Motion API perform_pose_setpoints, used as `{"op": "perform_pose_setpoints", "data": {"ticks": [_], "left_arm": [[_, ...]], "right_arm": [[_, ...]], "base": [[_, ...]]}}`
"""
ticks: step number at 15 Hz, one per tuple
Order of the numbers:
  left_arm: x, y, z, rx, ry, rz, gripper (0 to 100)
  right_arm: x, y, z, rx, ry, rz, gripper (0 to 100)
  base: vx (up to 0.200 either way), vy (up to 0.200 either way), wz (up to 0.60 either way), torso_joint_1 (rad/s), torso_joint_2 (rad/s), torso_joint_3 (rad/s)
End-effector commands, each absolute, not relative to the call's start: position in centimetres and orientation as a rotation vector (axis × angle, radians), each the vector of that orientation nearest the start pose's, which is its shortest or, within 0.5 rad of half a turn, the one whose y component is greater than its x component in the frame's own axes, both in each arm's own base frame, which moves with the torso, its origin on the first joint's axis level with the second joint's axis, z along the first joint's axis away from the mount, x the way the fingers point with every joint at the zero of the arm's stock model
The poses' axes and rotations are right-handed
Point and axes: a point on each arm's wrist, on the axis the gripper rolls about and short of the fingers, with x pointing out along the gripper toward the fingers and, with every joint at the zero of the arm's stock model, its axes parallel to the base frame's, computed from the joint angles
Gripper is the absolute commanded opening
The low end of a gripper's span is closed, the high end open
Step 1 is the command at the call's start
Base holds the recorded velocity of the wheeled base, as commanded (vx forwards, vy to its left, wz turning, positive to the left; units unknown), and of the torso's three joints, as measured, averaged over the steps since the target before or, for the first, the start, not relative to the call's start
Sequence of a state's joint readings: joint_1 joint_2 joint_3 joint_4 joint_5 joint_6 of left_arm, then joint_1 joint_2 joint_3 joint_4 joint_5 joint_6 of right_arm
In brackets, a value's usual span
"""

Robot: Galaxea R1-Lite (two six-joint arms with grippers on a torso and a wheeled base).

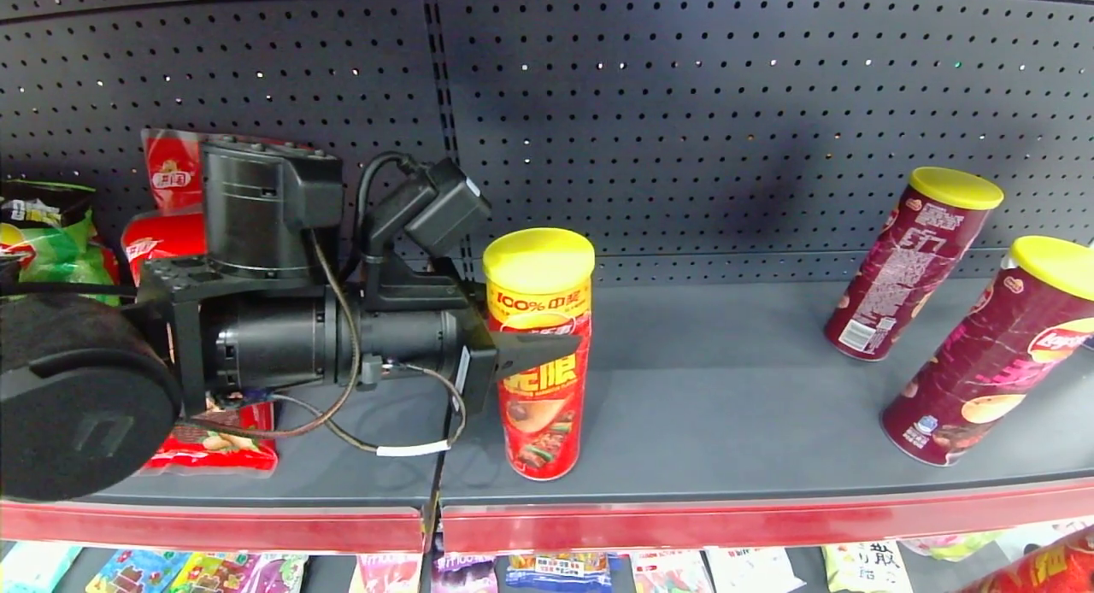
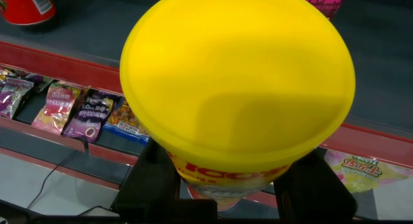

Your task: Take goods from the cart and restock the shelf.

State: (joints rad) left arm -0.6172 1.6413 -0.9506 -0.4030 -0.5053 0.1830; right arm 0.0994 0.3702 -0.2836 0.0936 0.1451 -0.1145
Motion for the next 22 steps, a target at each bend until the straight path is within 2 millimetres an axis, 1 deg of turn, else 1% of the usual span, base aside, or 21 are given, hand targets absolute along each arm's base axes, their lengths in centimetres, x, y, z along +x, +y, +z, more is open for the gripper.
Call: {"op": "perform_pose_setpoints", "data": {"ticks": [1,3,5,8,15,16,19,21,22], "left_arm": [[24.2,-18.5,21.4,0.182,0.214,-1.14,0],[24.2,-18.6,20.9,0.185,0.228,-1.144,0],[24.0,-18.8,20.9,0.186,0.229,-1.157,0],[23.6,-18.6,20.0,0.19,0.26,-1.156,0],[23.3,-18.4,19.8,0.192,0.271,-1.16,0],[23.2,-18.3,19.7,0.193,0.271,-1.162,100],[23.1,-18.1,19.6,0.194,0.277,-1.153,100],[22.4,-17.6,19.6,0.193,0.282,-1.153,100],[21.8,-17.0,19.2,0.194,0.297,-1.147,100]], "right_arm": [[0.2,0.3,15.0,-0.11,0.169,0.255,0],[0.2,0.3,15.0,-0.11,0.17,0.255,0],[0.1,0.3,15.0,-0.11,0.169,0.255,0],[0.2,0.3,15.0,-0.11,0.17,0.255,0],[0.2,0.4,15.1,-0.11,0.172,0.255,0],[0.2,0.4,15.3,-0.111,0.168,0.257,0],[0.4,0.4,15.8,-0.113,0.164,0.276,0],[0.7,0.4,16.3,-0.117,0.17,0.306,0],[1.3,0.6,16.8,-0.119,0.19,0.33,0]], "base": [[0.0,0.0,0.0,0.0,0.0,0.0],[0.0,0.0,0.0,0.0,0.0,0.0],[0.0,0.0,0.0,0.0,0.0,0.0],[0.0,0.0,0.0,0.0,0.0,0.0],[0.0,0.0,0.0,0.0,0.0,0.0],[0.0,0.0,0.0,0.0,0.0,0.0],[0.0,0.0,0.0,0.0,0.0,0.0],[0.0,0.0,0.0,0.0,0.0,0.0],[0.0,0.0,0.0,0.0,0.0,0.0]]}}
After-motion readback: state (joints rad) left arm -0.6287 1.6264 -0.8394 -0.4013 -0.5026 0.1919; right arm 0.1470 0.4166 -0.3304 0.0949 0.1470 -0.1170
